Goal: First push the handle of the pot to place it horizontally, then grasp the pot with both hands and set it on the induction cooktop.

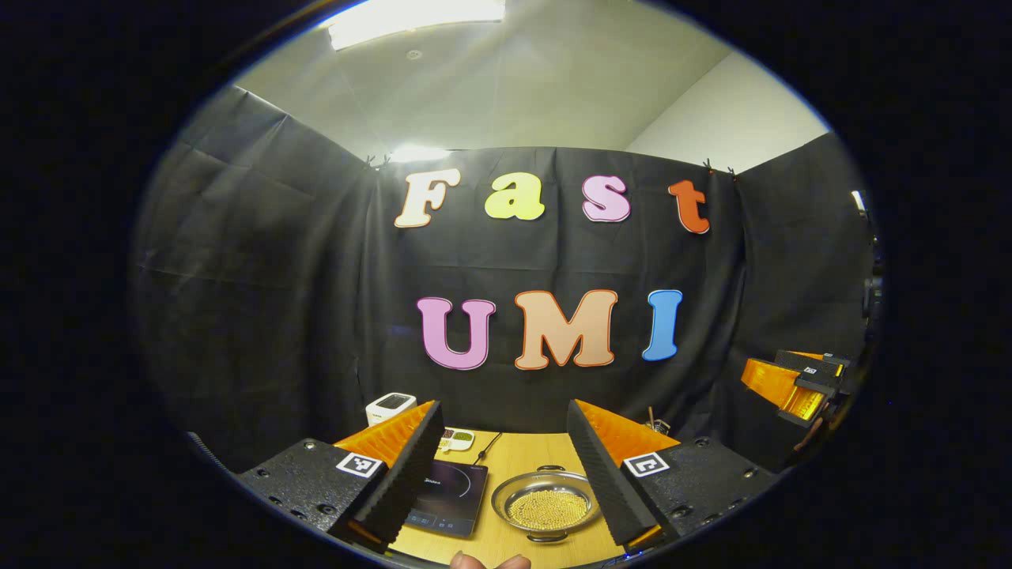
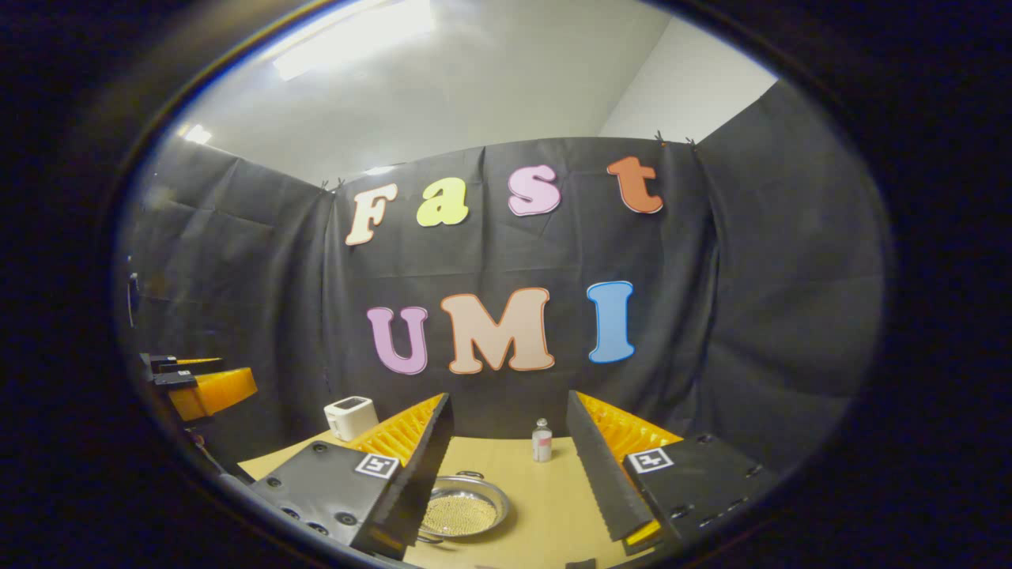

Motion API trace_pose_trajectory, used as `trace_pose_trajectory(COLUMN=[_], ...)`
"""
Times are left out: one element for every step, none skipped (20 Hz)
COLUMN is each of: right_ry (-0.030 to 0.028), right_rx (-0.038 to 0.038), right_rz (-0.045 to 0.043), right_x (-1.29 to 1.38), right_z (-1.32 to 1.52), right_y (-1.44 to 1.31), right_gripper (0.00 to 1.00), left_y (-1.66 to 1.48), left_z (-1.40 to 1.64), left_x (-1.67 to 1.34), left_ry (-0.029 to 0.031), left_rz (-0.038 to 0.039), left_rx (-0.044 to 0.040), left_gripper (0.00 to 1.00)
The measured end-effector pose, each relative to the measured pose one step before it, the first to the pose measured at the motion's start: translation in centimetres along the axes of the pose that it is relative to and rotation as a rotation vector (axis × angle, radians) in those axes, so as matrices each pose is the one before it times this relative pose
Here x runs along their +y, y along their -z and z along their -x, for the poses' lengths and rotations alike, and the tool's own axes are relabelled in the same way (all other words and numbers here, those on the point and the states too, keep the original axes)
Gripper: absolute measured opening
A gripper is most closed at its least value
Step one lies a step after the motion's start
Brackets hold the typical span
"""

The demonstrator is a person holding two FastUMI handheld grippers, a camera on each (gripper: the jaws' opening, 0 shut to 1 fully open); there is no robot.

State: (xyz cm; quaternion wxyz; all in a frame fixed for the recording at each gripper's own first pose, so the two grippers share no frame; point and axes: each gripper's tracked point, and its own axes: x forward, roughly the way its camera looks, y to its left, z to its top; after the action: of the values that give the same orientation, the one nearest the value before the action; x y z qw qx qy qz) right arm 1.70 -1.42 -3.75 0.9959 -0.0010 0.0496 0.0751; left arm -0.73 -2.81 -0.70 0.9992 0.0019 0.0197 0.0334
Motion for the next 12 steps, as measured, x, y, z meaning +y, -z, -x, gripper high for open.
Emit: trace_pose_trajectory(right_ry=[-0.00404,-0.00148,0.00303,0.00319,0.0162,0.01248,-0.00651,-0.00913,0.0083,0.01824,-0.00385,-0.01021], right_rx=[0.01509,0.01818,0.00573,-0.00912,-0.00981,0.00197,0.00959,0.00704,0.00368,0.0203,0.02049,0.02798], right_rz=[0.01134,0.00637,0.00067,0.00011,0.00701,0.00434,-0.00598,-0.00775,-0.00782,-0.0054,-0.01563,-0.01726], right_x=[0.206,0.319,0.555,0.597,0.263,0.273,0.97,1.091,0.4,0.254,0.446,0.793], right_z=[-0.484,-0.421,-0.33,-0.297,-0.588,-0.319,-0.409,-0.501,-0.398,-0.512,-0.442,-0.357], right_y=[0.872,0.668,0.289,-0.377,-0.289,-0.011,0.442,0.153,0.016,0.471,0.994,0.974], right_gripper=[0.77,0.72,0.63,0.45,0.26,0.19,0.21,0.14,0.13,0.04,0.03,0.0], left_y=[0.653,0.437,-0.046,-0.272,-0.013,0.291,0.514,0.054,-0.042,0.182,0.211,-0.107], left_z=[-0.367,-0.133,-0.236,-0.404,-0.309,-0.272,-0.383,-0.39,-0.554,-0.449,-0.328,-0.353], left_x=[0.259,0.312,0.488,0.678,0.754,0.509,0.352,0.591,0.627,0.498,0.539,0.475], left_ry=[0.00166,0.00157,-0.00051,-0.00487,-0.00125,0.00609,0.01204,0.00876,0.00894,0.00967,0.0114,0.00971], left_rz=[-0.00285,0.00246,0.00914,0.00892,0.00654,0.00629,0.00245,-0.00087,-0.00263,-0.0037,-0.0008,0.00301], left_rx=[0.0161,0.01502,-0.00415,-0.01054,-0.00269,0.00834,0.01,0.00005,-0.0018,0.00255,-0.00011,-0.00713], left_gripper=[0.95,0.92,0.92,0.92,0.92,0.92,0.92,0.95,0.92,0.95,0.95,0.95])
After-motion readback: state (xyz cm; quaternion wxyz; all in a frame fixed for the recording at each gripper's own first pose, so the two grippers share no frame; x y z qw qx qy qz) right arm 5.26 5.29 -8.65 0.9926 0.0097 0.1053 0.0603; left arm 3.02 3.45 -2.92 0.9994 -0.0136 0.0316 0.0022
